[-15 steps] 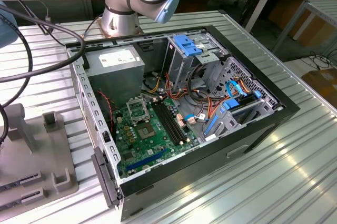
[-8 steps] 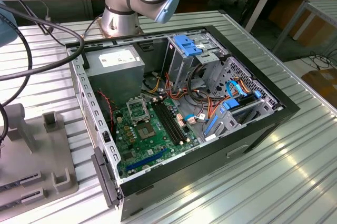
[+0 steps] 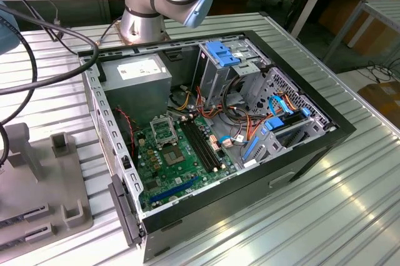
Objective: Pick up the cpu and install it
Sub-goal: 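Pick up the cpu and move it towards the insertion slot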
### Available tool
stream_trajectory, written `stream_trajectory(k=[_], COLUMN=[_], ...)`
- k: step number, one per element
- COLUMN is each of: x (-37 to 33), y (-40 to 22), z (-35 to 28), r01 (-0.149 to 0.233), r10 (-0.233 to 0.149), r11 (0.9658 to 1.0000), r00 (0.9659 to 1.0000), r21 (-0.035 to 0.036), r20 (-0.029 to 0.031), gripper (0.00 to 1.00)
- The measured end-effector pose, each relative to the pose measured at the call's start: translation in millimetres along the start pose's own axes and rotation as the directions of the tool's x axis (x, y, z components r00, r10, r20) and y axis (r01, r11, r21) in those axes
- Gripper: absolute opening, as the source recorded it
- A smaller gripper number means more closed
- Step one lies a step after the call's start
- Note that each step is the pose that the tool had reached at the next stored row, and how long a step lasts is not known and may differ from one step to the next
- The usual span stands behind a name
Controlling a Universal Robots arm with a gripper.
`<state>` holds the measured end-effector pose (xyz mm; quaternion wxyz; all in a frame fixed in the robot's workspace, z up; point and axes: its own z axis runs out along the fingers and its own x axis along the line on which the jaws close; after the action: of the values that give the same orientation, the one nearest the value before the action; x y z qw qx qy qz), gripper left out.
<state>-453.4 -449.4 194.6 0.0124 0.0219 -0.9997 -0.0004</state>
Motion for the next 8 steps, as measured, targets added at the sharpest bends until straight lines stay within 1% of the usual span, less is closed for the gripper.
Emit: stream_trajectory(k=[3, 5, 8], x=[0.3, 1.3, 1.9], y=[0.6, 0.8, 0.8], z=[0.1, 0.2, 0.2], r01=[0.016, 0.017, 0.017], r10=[-0.016, -0.017, -0.017], r11=[0.9999, 0.9999, 0.9998], r00=[0.9999, 0.9999, 0.9999], r21=[0.0005, 0.0007, 0.0042], r20=[0.0, 0.0001, 0.0002], gripper=[0.55, 0.55, 0.55])
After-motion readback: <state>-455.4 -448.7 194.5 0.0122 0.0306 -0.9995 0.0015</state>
